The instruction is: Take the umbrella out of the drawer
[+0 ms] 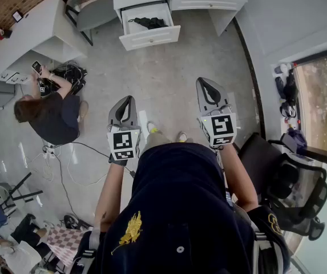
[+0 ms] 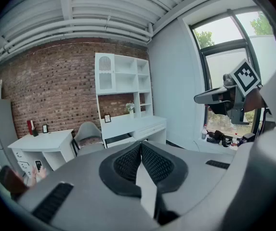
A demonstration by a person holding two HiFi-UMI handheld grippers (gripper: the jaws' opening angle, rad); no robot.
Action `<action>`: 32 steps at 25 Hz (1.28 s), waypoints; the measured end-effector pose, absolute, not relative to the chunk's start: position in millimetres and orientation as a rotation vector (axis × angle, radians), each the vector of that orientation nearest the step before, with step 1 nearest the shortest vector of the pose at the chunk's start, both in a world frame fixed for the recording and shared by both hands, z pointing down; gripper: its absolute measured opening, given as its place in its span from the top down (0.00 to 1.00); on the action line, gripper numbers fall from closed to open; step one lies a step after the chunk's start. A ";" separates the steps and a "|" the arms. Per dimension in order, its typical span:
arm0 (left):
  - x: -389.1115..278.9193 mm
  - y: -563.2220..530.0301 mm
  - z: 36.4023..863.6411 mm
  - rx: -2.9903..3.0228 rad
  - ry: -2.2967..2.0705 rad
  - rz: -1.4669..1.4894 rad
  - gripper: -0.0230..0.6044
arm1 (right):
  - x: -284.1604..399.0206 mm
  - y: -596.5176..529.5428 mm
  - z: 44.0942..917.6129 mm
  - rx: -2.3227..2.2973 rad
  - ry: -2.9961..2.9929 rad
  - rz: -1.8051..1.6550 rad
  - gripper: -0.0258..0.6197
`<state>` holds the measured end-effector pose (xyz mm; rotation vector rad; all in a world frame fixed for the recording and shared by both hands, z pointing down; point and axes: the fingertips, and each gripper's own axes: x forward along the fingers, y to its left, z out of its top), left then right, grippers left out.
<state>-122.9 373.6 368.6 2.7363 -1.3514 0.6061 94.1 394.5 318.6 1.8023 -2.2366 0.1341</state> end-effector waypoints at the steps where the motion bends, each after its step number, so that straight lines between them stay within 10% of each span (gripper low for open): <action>1: -112.9 382.0 366.7 2.725 -1.371 0.585 0.93 | 103.9 402.0 319.5 1.780 -2.249 0.119 0.92; 29: -16.7 423.0 317.2 2.777 -1.549 0.558 0.92 | 184.2 434.8 306.0 1.731 -2.418 0.139 0.92; 32: -16.7 421.3 315.9 2.777 -1.557 0.560 0.72 | 184.5 432.4 304.1 1.750 -2.414 0.127 0.91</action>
